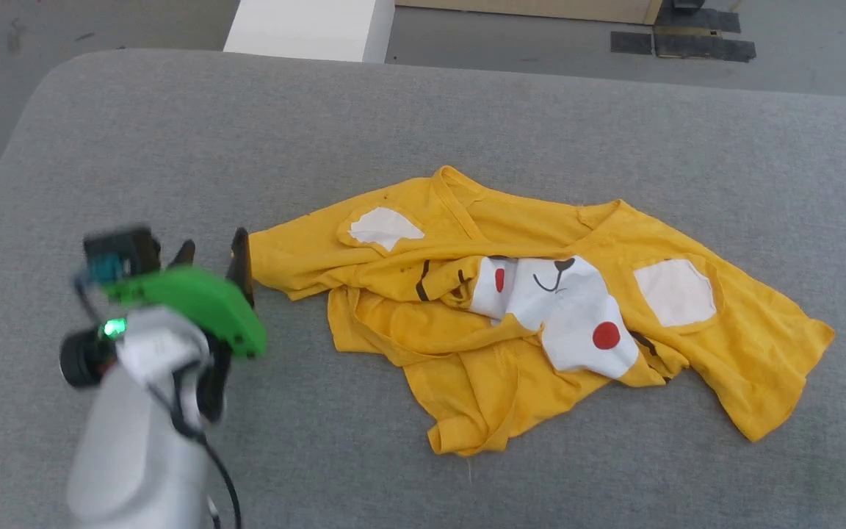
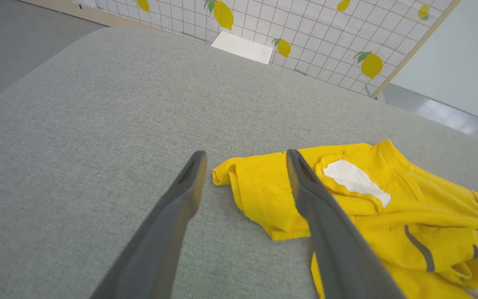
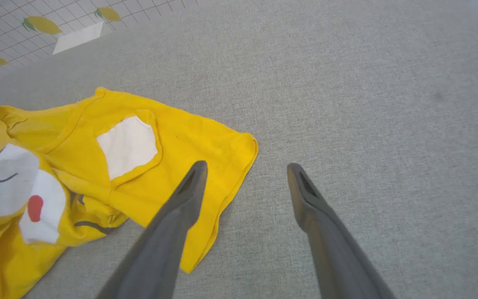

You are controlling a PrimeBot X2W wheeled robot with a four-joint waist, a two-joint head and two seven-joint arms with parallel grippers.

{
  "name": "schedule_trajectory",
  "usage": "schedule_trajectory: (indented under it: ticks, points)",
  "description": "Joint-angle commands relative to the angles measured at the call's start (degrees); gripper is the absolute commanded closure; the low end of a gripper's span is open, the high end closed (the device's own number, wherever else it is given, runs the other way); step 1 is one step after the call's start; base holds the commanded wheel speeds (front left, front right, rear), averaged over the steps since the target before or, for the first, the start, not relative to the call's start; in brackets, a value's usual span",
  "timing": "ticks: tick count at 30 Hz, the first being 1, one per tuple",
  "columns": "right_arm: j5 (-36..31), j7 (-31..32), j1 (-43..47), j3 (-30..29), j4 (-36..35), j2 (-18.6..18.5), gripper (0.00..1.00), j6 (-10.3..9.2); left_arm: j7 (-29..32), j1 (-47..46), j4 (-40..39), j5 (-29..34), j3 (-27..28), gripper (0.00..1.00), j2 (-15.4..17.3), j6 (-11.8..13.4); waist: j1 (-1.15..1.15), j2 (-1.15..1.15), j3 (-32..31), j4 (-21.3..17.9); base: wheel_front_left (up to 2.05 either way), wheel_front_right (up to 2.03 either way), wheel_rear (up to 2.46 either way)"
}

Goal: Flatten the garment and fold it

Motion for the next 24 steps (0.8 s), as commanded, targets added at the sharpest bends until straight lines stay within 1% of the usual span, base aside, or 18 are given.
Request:
schedule_trajectory:
  ticks: [1,2,4,8,11,15,17,19,20,21,22,24]
  points:
    - [0.06,-0.57,-0.92,-0.57,-0.87,0.18,0.00,-0.08,4.72,-3.51,2.13,0.20,-0.32,0.00,1.44,1.31,0.00,0.00,0.87,-0.75,0.00,0.00,0.00]
    - [-0.39,-0.49,-1.17,-0.90,-1.27,0.19,0.00,-0.08,8.61,-6.11,4.20,0.88,-0.80,0.00,2.35,2.21,0.00,0.00,1.37,-1.08,0.00,0.00,0.00]
    - [-0.59,-0.37,-1.92,-0.87,-1.65,0.19,0.00,-0.08,14.43,-10.56,8.03,1.92,-1.83,0.00,3.71,3.02,0.00,0.00,2.29,-1.90,0.00,0.00,0.00]
    - [-0.59,-0.01,-2.81,0.31,-1.94,0.20,0.00,-0.08,22.97,-16.82,14.59,2.26,-3.43,0.00,4.35,3.61,0.00,0.00,4.27,-3.53,0.00,0.00,0.00]
    - [-0.57,-0.20,-3.32,0.75,-1.99,0.20,0.00,-0.08,27.13,-19.46,18.56,2.86,-4.96,0.00,4.76,3.35,0.00,0.00,5.56,-4.39,0.00,0.00,0.00]
    - [-0.66,-0.62,-3.55,1.08,-2.29,0.21,0.00,-0.08,33.23,-20.60,23.44,4.35,-7.25,0.00,5.36,3.85,0.00,0.00,6.62,-4.99,0.00,0.00,0.00]
    - [-1.01,-0.81,-3.62,1.16,-2.74,0.21,0.00,-0.08,35.67,-20.58,24.74,4.34,-8.16,0.00,5.24,3.33,0.00,0.00,6.99,-5.06,0.00,0.00,0.00]
    - [-1.20,-0.94,-3.83,1.12,-3.18,0.21,0.00,-0.08,36.75,-20.52,25.21,4.33,-8.83,0.00,5.27,2.72,0.00,0.00,7.39,-4.98,0.00,0.00,0.00]
    - [-1.27,-0.97,-3.95,1.13,-3.36,0.21,0.00,-0.08,37.10,-20.33,25.47,3.76,-8.68,0.37,5.02,2.52,0.00,0.00,7.56,-4.93,0.00,0.00,0.00]
    - [-1.31,-1.03,-4.07,1.12,-3.51,0.21,0.00,-0.08,37.01,-20.21,25.47,3.43,-8.64,0.71,4.86,2.29,0.00,0.00,7.70,-4.84,0.00,0.00,0.00]
    - [-1.41,-1.09,-4.21,1.14,-3.70,0.21,0.00,-0.08,36.40,-20.09,25.37,3.12,-8.51,1.00,4.77,2.10,0.00,0.00,7.86,-4.73,0.00,0.00,0.00]
    - [-1.52,-1.14,-4.51,1.10,-4.02,0.21,0.00,-0.08,35.55,-19.90,25.23,2.23,-8.03,1.00,4.48,1.79,0.00,0.00,8.18,-4.43,0.00,0.00,0.00]
